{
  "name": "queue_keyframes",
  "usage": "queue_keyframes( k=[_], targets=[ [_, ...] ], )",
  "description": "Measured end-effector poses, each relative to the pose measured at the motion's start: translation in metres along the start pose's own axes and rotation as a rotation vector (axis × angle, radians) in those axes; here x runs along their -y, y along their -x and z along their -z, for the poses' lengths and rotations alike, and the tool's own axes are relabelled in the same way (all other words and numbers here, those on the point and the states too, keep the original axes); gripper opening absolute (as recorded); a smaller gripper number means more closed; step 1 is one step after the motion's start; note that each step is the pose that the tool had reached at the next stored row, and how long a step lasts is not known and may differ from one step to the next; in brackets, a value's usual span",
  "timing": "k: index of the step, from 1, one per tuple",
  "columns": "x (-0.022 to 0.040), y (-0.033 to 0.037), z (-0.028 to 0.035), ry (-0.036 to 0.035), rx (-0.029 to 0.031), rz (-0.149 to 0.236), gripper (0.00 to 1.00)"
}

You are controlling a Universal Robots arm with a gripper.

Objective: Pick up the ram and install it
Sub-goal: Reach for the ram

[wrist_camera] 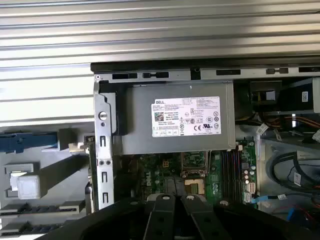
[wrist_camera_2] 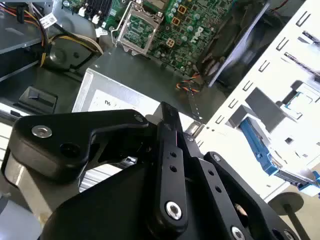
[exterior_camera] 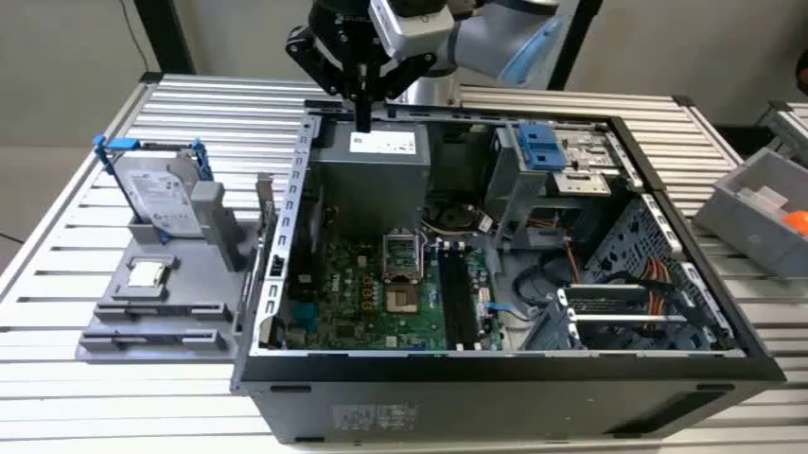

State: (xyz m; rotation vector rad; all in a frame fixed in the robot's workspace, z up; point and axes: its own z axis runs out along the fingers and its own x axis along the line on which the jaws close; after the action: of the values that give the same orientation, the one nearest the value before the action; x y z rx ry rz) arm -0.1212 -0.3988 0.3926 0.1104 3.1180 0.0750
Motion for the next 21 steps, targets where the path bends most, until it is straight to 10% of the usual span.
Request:
queue_keyframes(
  k=[21],
  targets=[
    [0.0006,-0.0093,0.0002,0.0,-0.0005,0.0,0.0]
  ],
)
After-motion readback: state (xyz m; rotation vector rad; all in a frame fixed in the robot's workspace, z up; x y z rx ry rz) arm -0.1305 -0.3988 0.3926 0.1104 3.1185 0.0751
